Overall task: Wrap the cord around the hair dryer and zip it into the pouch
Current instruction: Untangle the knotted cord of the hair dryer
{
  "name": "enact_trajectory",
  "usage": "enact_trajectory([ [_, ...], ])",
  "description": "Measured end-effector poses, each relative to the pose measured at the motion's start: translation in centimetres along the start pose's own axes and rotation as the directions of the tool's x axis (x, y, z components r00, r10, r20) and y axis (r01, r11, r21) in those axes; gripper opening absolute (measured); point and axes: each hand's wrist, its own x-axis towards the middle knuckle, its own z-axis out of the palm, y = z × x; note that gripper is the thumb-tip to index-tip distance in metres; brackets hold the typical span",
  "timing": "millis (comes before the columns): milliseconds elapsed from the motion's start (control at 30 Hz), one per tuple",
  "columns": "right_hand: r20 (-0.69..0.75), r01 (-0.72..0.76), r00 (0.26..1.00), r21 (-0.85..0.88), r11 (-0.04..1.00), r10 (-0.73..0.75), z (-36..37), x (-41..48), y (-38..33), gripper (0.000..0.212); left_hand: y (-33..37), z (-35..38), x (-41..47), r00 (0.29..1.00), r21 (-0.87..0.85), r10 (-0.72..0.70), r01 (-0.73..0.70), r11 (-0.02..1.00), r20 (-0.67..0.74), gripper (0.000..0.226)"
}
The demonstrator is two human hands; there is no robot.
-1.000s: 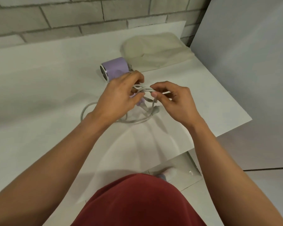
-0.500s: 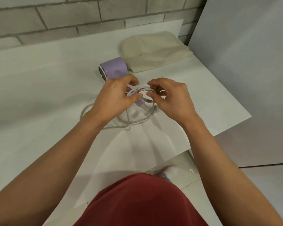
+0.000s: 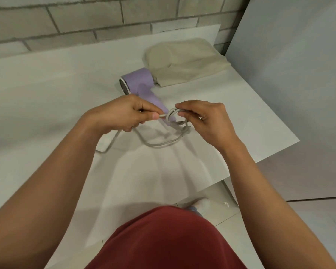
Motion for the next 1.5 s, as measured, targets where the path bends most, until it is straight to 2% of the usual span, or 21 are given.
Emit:
enact_trajectory([
  [67, 0.032, 0.007, 0.999, -0.011, 1.0, -0.007, -0.1, -0.1, 0.1, 0.021, 0.3, -0.4, 0.2, 0.998, 0.073, -0.001, -0.003, 0.997, 0.056, 0.018],
  [167, 0.049, -0.012, 0.999, -0.012, 1.0, 0.012, -0.2, -0.3, 0.3, 0.022, 0.5, -0.4, 0.2, 0.995, 0.165, 0.078, -0.088, 0.982, 0.065, 0.017],
  [267, 0.05, -0.029, 0.998, -0.012, 1.0, 0.029, -0.2, -0.6, 0.3, 0.022, 0.4, 0.3, 0.4, 0.987, 0.162, 0.162, -0.158, 0.974, -0.011, 0.018],
  [367, 0.056, -0.06, 0.997, 0.014, 0.998, 0.059, -0.1, -0.9, 0.1, 0.023, 0.5, 1.5, 0.3, 0.954, 0.243, 0.264, -0.224, 0.944, -0.145, 0.035],
  [433, 0.067, -0.093, 0.994, 0.048, 0.994, 0.09, -0.1, -1.1, 0.1, 0.026, 0.8, 2.0, 0.2, 0.932, 0.267, 0.314, -0.261, 0.928, -0.182, 0.042],
  [533, 0.085, -0.103, 0.991, 0.032, 0.994, 0.1, 0.1, -1.5, 0.3, 0.033, 0.7, 2.7, 0.4, 0.908, 0.297, 0.355, -0.284, 0.912, -0.224, 0.039],
  [600, 0.084, -0.098, 0.992, 0.015, 0.995, 0.096, 0.2, -1.6, 0.6, 0.038, 0.4, 3.2, 0.6, 0.904, 0.262, 0.348, -0.283, 0.922, -0.25, 0.035],
  [833, 0.034, 0.001, 0.999, -0.01, 1.0, -0.001, -0.3, -1.0, 0.6, 0.029, -0.3, 4.3, 0.8, 0.913, 0.002, 0.216, -0.229, 0.973, -0.345, 0.038],
  [1000, 0.038, 0.085, 0.996, -0.076, 0.994, -0.082, -0.2, -0.5, 1.2, 0.026, 0.0, 4.2, 0.6, 0.958, -0.233, 0.151, -0.209, 0.95, -0.243, 0.029],
  [1133, 0.019, 0.091, 0.996, -0.084, 0.992, -0.089, -0.2, -0.1, 1.4, 0.025, 0.2, 3.8, 0.2, 0.981, -0.37, 0.131, -0.176, 0.912, -0.144, 0.036],
  [1233, 0.011, 0.082, 0.997, -0.082, 0.993, -0.081, 0.1, 0.1, 1.4, 0.024, 0.4, 3.8, 0.4, 0.974, -0.342, 0.098, -0.165, 0.925, -0.204, 0.053],
  [1367, 0.013, 0.071, 0.997, -0.113, 0.991, -0.07, 0.8, -0.2, 1.2, 0.027, 1.1, 4.3, 0.9, 0.93, -0.246, 0.067, -0.164, 0.955, -0.36, 0.047],
  [1500, -0.008, 0.116, 0.993, -0.17, 0.979, -0.12, 1.3, 0.0, 0.6, 0.03, 1.0, 4.4, 0.8, 0.949, -0.275, 0.097, -0.183, 0.944, -0.299, 0.043],
])
